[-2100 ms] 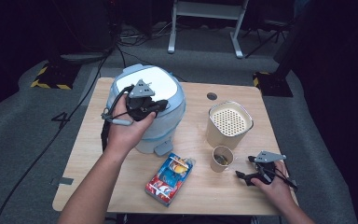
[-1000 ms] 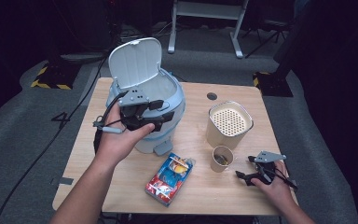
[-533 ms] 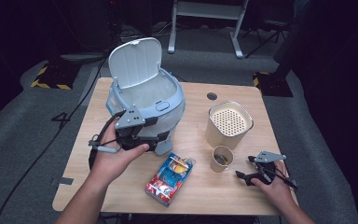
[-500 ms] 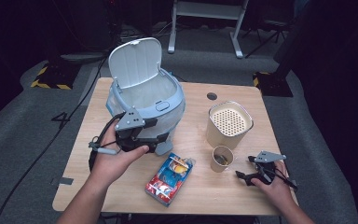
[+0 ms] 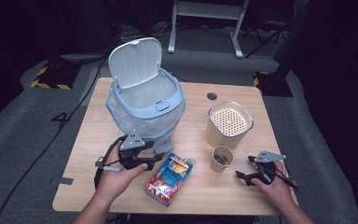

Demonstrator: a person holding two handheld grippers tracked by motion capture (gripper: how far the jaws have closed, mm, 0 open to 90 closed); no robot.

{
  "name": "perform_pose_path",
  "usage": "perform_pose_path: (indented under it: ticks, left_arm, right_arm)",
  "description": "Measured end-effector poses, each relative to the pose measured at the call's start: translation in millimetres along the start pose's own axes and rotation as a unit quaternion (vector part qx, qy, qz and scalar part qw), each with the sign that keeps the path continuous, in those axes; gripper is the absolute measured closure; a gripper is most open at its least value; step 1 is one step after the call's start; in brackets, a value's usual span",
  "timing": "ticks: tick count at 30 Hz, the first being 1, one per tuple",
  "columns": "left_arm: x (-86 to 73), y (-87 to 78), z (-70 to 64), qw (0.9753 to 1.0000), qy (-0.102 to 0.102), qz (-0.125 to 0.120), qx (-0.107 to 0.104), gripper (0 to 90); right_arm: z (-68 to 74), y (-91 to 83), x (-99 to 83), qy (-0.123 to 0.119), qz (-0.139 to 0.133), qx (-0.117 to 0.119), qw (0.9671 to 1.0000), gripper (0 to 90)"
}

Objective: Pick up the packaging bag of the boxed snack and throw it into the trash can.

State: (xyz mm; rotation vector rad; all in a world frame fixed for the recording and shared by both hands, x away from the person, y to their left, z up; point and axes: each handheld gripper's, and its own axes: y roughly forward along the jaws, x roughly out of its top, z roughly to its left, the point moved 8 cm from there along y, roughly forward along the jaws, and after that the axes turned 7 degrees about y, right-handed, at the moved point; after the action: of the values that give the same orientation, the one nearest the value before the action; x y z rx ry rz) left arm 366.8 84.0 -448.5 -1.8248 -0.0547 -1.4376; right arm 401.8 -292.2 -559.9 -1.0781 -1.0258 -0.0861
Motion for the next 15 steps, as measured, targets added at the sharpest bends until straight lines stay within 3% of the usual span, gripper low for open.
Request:
perform_pose_path:
  ticks: [7, 15]
  left_arm:
    - [-28.6, 25.4, -6.3, 0.9994, -0.015, 0.03, -0.009, 44.0]
    - [-48.9, 45.1, -6.6, 0.9976, -0.038, 0.056, -0.015, 47.0]
  right_arm:
    - [0.0, 0.0, 0.0, 0.0, 0.0, 0.0, 1.0, 10.0]
    - [0.0, 0.0, 0.0, 0.0, 0.0, 0.0, 1.0, 10.0]
